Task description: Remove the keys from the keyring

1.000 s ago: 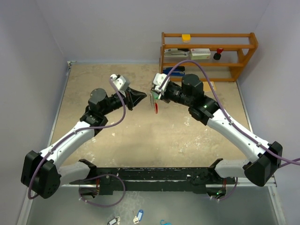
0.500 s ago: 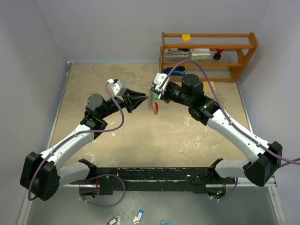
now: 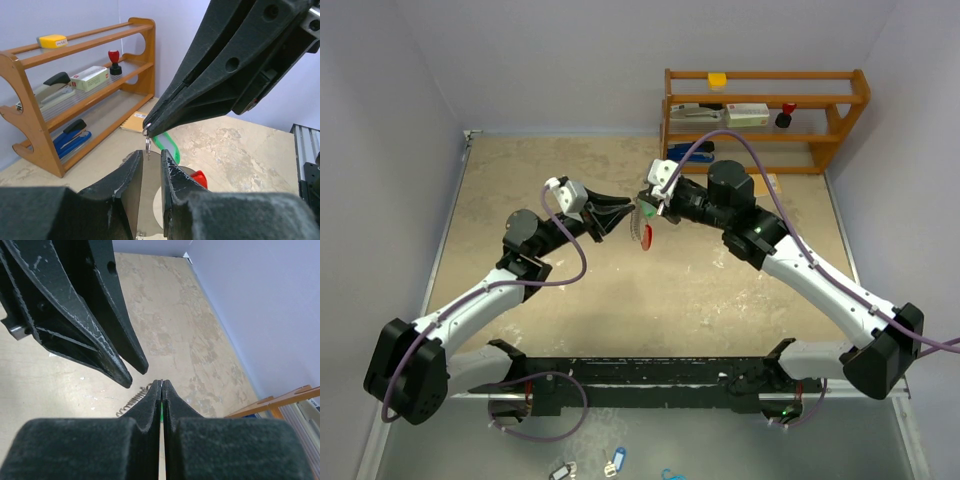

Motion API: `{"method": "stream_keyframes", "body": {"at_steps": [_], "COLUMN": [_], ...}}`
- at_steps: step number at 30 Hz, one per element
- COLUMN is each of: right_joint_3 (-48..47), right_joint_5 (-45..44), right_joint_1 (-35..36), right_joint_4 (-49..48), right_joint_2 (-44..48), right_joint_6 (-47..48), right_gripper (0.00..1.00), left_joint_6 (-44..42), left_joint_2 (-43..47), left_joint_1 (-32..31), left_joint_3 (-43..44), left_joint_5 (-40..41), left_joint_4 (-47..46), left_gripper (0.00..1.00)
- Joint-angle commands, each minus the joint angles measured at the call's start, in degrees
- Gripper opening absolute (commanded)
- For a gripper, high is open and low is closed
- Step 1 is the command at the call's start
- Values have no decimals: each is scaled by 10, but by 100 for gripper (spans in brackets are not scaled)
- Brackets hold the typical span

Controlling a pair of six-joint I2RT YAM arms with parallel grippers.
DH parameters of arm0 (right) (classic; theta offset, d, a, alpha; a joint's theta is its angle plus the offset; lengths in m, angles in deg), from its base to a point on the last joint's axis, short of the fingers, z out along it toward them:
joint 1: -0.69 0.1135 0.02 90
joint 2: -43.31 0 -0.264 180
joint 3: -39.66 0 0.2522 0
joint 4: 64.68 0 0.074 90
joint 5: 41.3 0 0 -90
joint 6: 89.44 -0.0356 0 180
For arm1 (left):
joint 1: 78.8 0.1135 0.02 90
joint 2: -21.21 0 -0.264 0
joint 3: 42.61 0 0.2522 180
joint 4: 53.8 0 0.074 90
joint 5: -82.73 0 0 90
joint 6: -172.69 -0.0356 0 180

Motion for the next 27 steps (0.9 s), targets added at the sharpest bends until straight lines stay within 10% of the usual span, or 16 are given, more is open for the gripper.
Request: {"method": "stream_keyframes", "body": {"at_steps": [1, 27], "right_joint_3": [-2, -2], "right_joint_5": [15, 18], "right_joint_1": [5, 21], "right_joint_4": [-41, -60], "right_joint_2": [31, 24], "right_joint_6": [-9, -13], "right_gripper": [0, 0], "left_joint_6": [-17, 3], "left_joint_2": [-5, -47], "left_joint_1": [-6, -26], "left_joint_3": [1, -1], "left_joint_5": [16, 21], "left_joint_4": [-50, -112], "left_gripper": [18, 5]}}
